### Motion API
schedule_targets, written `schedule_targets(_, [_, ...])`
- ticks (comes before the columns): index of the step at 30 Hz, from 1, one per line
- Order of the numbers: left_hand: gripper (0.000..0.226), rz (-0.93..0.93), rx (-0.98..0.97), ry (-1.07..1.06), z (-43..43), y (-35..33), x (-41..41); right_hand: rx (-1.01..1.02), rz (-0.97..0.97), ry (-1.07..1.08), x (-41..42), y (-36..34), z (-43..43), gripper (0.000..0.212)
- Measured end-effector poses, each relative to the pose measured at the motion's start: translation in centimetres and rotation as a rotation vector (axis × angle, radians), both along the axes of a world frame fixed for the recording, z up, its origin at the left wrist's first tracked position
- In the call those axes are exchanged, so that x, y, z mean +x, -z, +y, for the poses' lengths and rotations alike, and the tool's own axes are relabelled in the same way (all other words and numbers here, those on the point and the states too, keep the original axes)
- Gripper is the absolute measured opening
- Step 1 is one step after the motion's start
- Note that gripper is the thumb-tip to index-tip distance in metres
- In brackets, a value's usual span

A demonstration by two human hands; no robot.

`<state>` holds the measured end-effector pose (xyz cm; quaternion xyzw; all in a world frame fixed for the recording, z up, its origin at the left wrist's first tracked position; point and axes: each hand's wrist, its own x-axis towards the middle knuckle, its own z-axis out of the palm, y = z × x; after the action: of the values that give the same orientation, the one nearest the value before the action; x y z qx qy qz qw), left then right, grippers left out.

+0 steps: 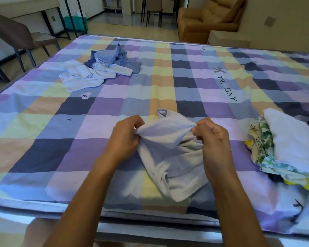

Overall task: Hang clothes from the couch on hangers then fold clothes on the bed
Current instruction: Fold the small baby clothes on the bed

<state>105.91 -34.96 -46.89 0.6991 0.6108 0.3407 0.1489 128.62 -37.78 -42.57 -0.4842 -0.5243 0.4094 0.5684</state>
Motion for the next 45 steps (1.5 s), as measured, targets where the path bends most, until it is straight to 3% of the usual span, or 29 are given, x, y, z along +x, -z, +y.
schedule_targets(3, [0.043,0.159,0.026,-0.074,-0.5,-1.4,0.8,0.014,0.062,0.011,-0.8,-0.7,-0.6,0.047])
schedule_targets(5, [0.034,-0.071,0.176,-0.073,-2.6,-3.8,1.8,0.044,0.010,0.003,-1.1,-1.0,-0.5,0.029])
schedule_targets(7, [0.012,-0.312,0.170,0.035,-5.2,-6.1,3.7,0.027,-0.023,-0.065,-1.4,-1.3,-0.4,0.019])
schedule_targets(10, [0.036,-0.287,-0.020,0.039,-6.4,-5.7,5.9,-0.007,-0.027,-0.138,-2.3,-1.4,-0.7,0.018])
schedule_targets(12, [0.028,-0.295,-0.021,-0.065,-6.0,-4.4,6.1,0.018,-0.006,-0.169,-2.8,-1.4,-1.0,0.022])
schedule_targets(15, [0.010,-0.443,-0.033,-0.123,-5.3,-3.4,5.4,0.075,-0.034,-0.158,-2.9,-0.6,-1.1,0.012])
schedule_targets(20, [0.017,-0.812,-0.173,0.005,-5.2,-2.6,4.4,0.048,-0.194,-0.132,-2.7,1.0,-1.0,0.014])
schedule_targets(23, [0.008,-1.003,-0.262,0.015,-5.5,-2.7,4.6,0.047,-0.210,-0.105,-2.7,1.2,-0.6,0.014])
schedule_targets(26, [0.019,-0.847,-0.232,-0.019,-5.5,-2.4,5.2,-0.024,-0.148,-0.160,-3.0,1.3,-0.6,0.015])
schedule_targets(32, [0.012,-0.562,-0.105,-0.109,-5.2,-1.6,4.7,-0.057,0.053,-0.258,-2.9,1.0,-0.9,0.019])
schedule_targets(39, [0.021,-0.418,-0.127,-0.093,-5.2,-1.3,5.4,0.176,-0.146,-0.041,-3.4,1.2,-0.9,0.044])
schedule_targets(43, [0.031,-0.415,-0.170,-0.083,-4.7,-1.3,5.9,0.219,-0.202,-0.064,-3.4,1.1,-1.2,0.037])
schedule_targets(45, [0.035,-0.440,-0.103,-0.093,-4.6,-1.4,6.1,0.241,-0.258,-0.057,-3.2,1.1,-1.0,0.028])
